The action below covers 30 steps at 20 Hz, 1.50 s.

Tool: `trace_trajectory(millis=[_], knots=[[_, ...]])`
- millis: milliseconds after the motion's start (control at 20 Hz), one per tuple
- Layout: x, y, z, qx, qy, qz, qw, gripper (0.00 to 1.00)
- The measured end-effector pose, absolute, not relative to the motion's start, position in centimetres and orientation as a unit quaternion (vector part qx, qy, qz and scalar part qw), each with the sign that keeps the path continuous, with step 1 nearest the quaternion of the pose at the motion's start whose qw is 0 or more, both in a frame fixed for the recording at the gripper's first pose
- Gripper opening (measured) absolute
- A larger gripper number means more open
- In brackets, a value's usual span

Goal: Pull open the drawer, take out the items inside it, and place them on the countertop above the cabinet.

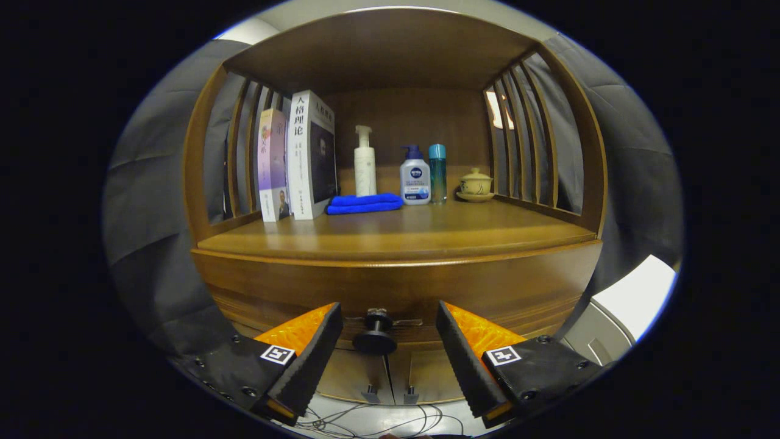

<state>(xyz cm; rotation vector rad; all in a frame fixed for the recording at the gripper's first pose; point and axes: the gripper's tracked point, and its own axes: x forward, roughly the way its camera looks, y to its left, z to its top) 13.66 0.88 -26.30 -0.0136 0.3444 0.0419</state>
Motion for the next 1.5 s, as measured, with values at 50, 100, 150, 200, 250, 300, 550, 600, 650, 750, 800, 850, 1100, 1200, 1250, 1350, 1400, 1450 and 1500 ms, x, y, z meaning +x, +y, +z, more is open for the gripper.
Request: trace_trajectory(millis=[50,100,150,200,250,300,550,600,650,750,800,850,1100,1200,1250,1350,1400,1450,1500], knots=[[13.8,1.0,-26.8,-0.011,0.174,0.021,0.984,0.94],[14.0,1.2,-27.3,-0.014,0.176,0.021,0.984,0.92],[14.2,1.4,-27.6,-0.017,0.179,0.021,0.983,0.91],[14.3,1.6,-28.0,-0.020,0.182,0.021,0.983,0.90],[14.4,1.7,-28.4,-0.023,0.187,0.021,0.982,0.88],[14.1,1.8,-28.8,-0.027,0.192,0.022,0.981,0.87],[14.2,2.1,-29.5,-0.044,0.193,0.013,0.980,0.72],[14.2,2.2,-29.5,-0.045,0.192,0.016,0.980,0.63],[13.8,2.0,-29.4,-0.047,0.194,0.011,0.980,0.53],[14.1,2.1,-29.6,-0.035,0.197,0.013,0.980,0.48],[14.2,2.2,-29.4,-0.035,0.195,0.015,0.980,0.46],[14.2,2.2,-29.3,-0.038,0.195,0.018,0.980,0.44],[14.1,2.1,-29.5,-0.038,0.196,0.015,0.980,0.30],[14.1,2.1,-29.5,-0.039,0.198,0.017,0.979,0.30],[14.1,2.1,-29.5,-0.040,0.200,0.018,0.979,0.30],[13.8,2.0,-29.4,-0.039,0.204,0.020,0.978,0.30],[13.5,2.1,-29.4,-0.038,0.204,0.019,0.978,0.30],[13.2,2.1,-29.3,-0.038,0.204,0.019,0.978,0.30],[12.8,2.1,-29.3,-0.040,0.204,0.018,0.978,0.30]])
